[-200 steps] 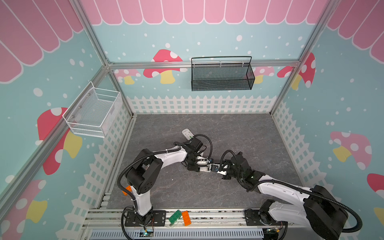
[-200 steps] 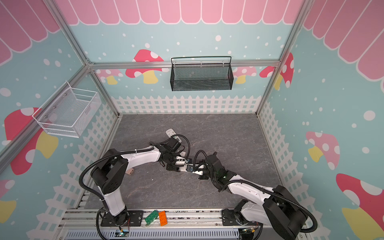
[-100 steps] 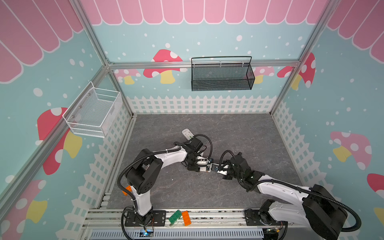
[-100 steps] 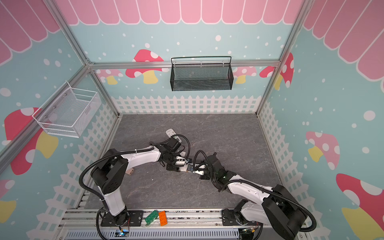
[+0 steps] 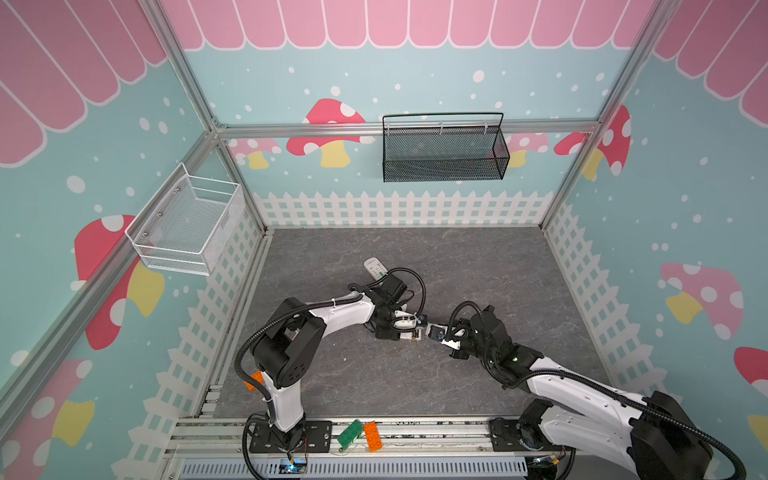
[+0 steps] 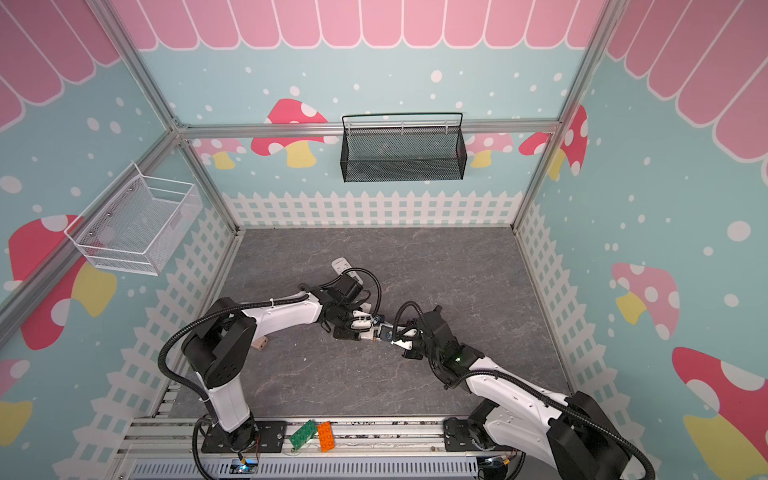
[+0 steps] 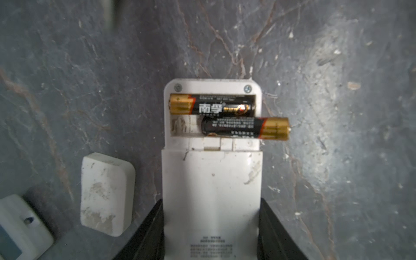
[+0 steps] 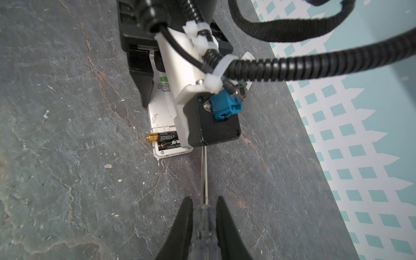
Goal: Unload the batteries from the remote control
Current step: 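Pry the lower battery up and out with the screwdriver tip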
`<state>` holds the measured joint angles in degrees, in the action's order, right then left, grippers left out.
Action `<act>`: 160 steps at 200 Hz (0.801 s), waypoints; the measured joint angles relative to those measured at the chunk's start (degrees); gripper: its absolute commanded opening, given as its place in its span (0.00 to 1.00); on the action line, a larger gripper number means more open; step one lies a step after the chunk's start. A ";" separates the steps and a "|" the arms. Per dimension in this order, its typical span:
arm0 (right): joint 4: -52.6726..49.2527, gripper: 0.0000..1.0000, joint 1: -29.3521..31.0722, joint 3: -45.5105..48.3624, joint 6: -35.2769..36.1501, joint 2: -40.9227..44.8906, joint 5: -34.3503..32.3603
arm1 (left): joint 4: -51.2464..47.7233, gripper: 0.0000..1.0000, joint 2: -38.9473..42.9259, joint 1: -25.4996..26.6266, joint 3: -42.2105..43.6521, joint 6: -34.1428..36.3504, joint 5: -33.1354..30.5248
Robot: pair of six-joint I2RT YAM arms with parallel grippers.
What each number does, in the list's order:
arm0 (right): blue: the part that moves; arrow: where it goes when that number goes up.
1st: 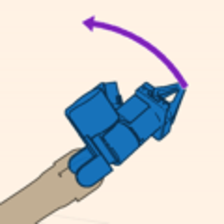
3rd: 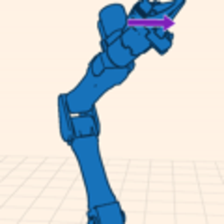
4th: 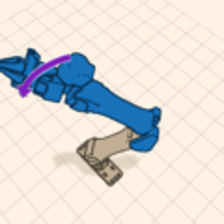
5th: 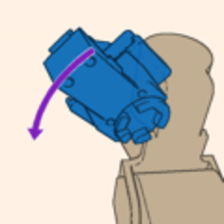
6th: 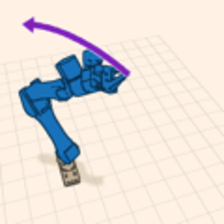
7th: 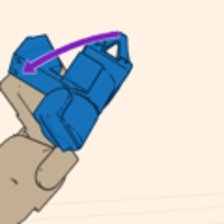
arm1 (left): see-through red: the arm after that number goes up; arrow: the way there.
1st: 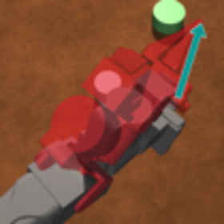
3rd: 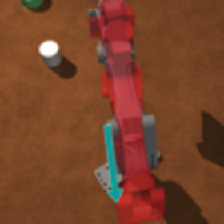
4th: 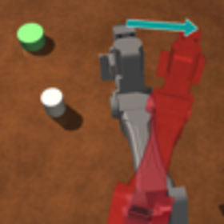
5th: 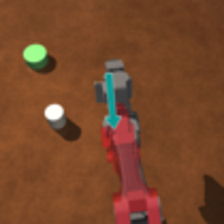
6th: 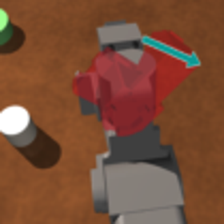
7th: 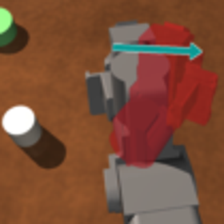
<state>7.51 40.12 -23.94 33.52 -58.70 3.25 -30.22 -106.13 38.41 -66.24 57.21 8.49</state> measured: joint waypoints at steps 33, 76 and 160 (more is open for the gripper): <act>-0.81 0.00 0.00 1.55 -1.01 1.42 -0.02 | 5.60 0.12 0.57 0.42 1.62 0.04 -3.41; -1.11 0.00 0.00 1.92 -1.68 0.83 0.72 | 16.76 0.11 2.45 1.42 6.84 2.16 -9.27; -1.11 0.00 0.00 1.92 -2.34 0.66 1.36 | 30.93 0.11 2.71 3.39 12.35 6.78 -16.68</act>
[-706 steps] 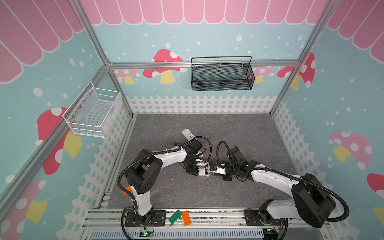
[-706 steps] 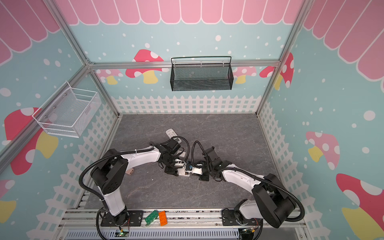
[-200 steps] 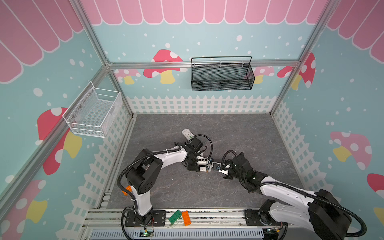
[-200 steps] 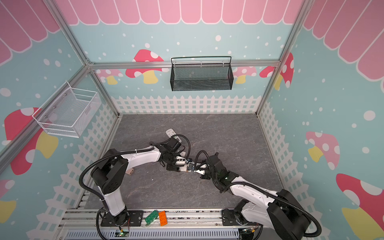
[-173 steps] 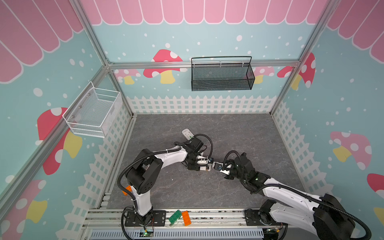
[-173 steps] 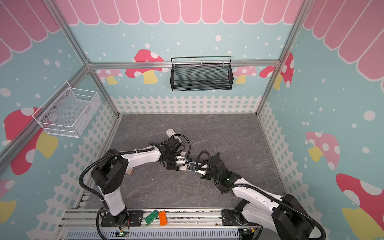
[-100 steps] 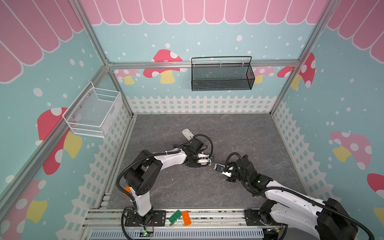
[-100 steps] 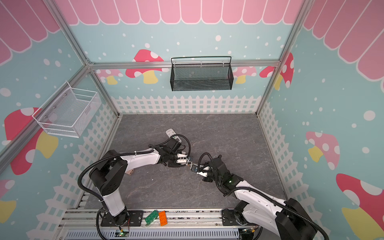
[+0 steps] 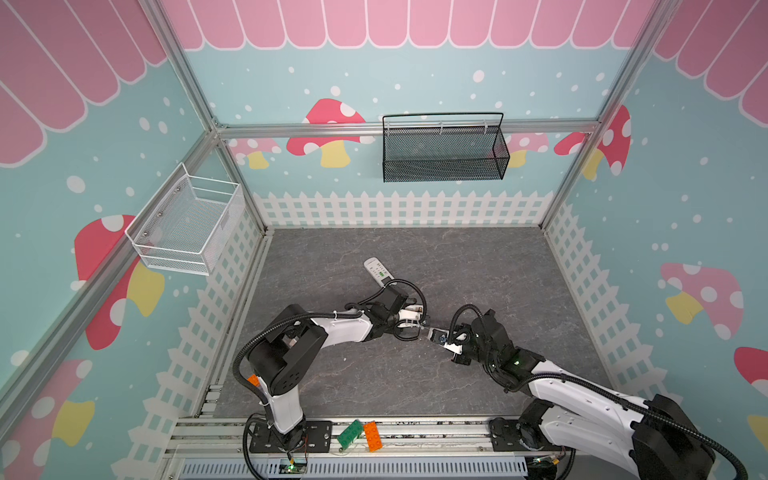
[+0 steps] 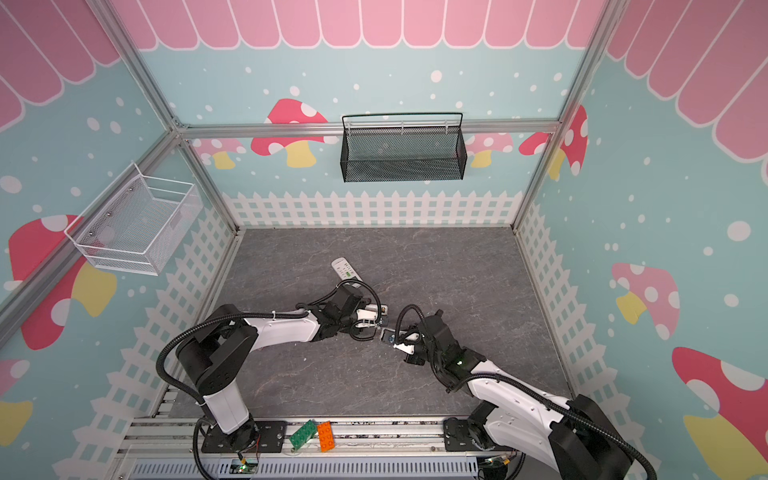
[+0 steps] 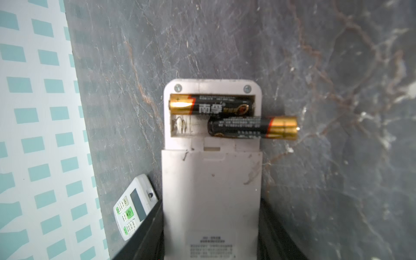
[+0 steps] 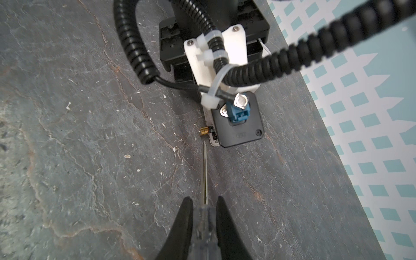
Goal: Unload the batteries from the remote control
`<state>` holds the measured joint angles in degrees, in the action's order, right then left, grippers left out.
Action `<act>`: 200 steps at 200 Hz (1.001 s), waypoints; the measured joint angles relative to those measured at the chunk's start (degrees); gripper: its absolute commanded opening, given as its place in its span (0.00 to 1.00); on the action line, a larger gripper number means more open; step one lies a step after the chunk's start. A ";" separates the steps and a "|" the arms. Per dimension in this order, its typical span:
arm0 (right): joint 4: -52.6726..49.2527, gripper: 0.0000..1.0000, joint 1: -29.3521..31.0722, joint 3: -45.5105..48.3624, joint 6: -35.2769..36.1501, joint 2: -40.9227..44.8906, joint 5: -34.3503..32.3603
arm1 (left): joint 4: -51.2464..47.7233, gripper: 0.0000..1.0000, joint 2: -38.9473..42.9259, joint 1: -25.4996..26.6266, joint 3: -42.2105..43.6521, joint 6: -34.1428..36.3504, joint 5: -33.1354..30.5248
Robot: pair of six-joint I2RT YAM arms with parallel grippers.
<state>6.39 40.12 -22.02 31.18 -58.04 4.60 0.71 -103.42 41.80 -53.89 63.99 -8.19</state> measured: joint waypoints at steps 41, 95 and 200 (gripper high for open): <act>0.00 0.00 0.00 0.00 0.00 -0.68 0.09 | 2.19 0.11 -0.07 0.00 0.74 1.16 -1.55; 0.00 0.00 0.00 0.00 0.00 -0.87 0.13 | 5.49 0.12 -0.85 0.00 0.98 2.34 -3.26; -0.02 0.00 0.00 0.00 -0.63 1.29 -2.05 | 12.02 0.12 -2.05 -0.46 -1.25 3.39 -5.62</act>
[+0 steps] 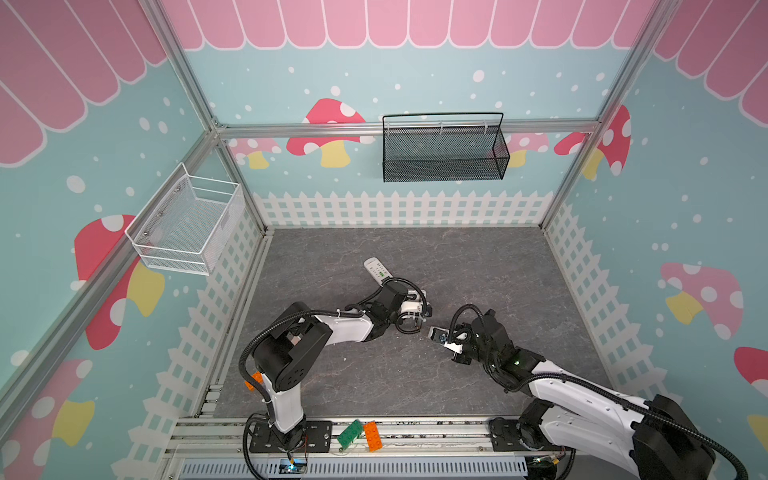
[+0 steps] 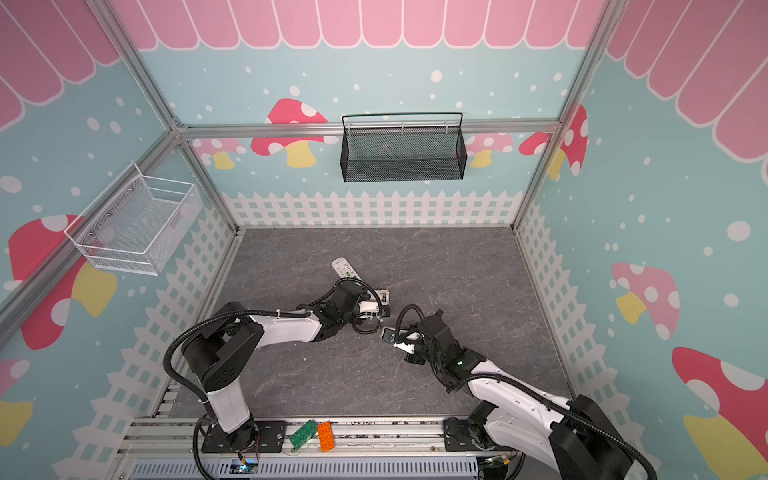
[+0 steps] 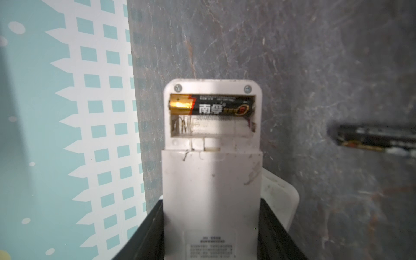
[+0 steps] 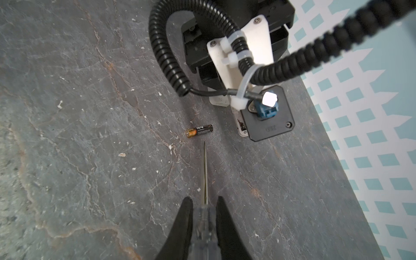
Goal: Unload the batteries from the remote control
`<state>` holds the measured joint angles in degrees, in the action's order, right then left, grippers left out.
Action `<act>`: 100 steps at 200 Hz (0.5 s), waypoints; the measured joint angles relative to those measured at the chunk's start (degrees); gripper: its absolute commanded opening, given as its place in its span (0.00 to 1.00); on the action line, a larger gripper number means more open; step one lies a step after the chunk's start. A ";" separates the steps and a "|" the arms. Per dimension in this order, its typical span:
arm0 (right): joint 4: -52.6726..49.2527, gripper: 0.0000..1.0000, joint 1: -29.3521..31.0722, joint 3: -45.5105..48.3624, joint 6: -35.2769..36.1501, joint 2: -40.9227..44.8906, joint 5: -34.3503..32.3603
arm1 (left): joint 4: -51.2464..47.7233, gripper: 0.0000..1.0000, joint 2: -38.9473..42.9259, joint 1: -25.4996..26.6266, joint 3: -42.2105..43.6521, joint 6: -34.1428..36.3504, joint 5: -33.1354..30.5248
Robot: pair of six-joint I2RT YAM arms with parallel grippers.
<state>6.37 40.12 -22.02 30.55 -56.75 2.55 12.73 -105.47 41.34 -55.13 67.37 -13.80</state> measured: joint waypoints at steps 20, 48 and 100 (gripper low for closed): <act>0.04 0.00 -0.42 0.00 -0.74 2.86 -1.38 | -2.82 0.12 -0.24 0.00 -4.63 -1.31 -0.15; 0.07 0.00 -3.69 0.00 -2.86 7.91 -4.28 | -12.44 0.08 -0.28 0.48 -15.41 -6.95 0.09; -1.05 0.00 -12.33 -0.48 -12.96 14.69 -14.62 | -28.33 0.00 -0.28 1.88 -32.59 -27.78 2.08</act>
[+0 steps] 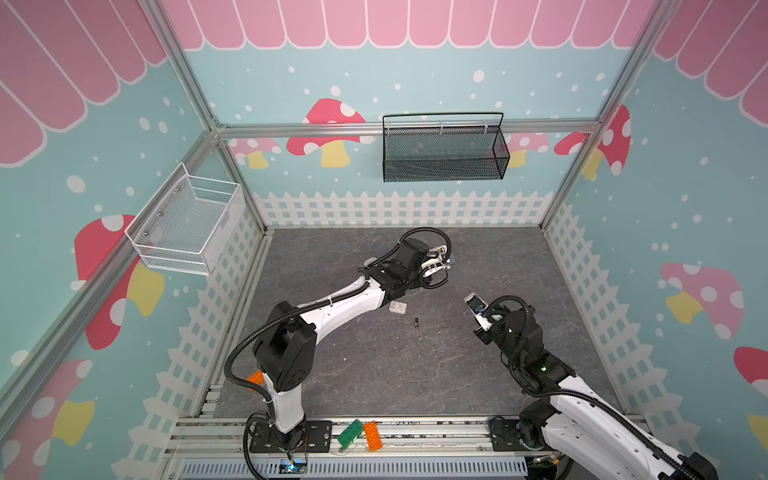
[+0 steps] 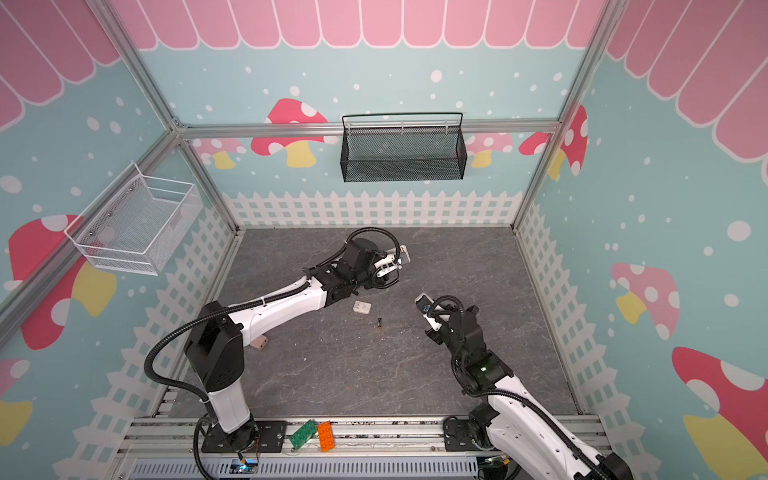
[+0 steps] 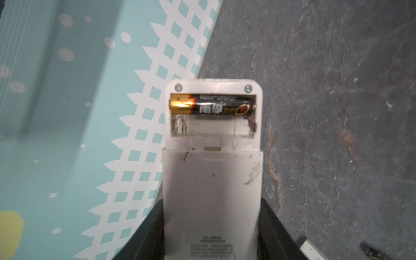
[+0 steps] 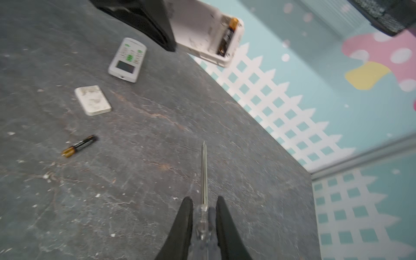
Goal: Unload the batteries from the remote control
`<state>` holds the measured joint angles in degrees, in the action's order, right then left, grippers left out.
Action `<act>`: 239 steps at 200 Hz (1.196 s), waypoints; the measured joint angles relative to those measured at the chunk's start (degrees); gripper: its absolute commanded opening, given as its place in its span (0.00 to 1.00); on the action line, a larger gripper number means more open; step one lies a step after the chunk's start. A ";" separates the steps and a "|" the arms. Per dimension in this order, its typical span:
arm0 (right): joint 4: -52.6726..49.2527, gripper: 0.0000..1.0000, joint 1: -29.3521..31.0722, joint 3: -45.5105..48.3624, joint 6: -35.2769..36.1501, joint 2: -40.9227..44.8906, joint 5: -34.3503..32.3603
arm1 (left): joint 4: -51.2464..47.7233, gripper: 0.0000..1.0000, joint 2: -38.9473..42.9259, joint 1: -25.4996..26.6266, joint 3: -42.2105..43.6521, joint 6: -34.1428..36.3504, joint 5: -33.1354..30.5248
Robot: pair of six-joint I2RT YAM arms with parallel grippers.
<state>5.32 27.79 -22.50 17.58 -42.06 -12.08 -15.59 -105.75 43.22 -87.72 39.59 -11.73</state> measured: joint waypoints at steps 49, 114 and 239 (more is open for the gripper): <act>-4.11 0.00 -2.84 -0.63 -7.34 6.08 -9.99 | -10.93 0.00 -1.51 0.74 -6.80 -28.00 7.08; -9.25 0.00 -2.84 -0.96 -10.97 2.21 -16.59 | -15.87 0.02 -8.33 6.80 -4.96 -54.38 10.16; -10.12 0.00 -2.84 -0.98 -11.08 2.12 -16.94 | -17.94 0.19 -20.06 12.04 -10.75 -69.53 10.08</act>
<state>-4.80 24.95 -23.49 6.50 -39.94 -29.02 -33.54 -125.82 55.27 -98.48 -29.93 -1.65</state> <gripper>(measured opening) 0.171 0.524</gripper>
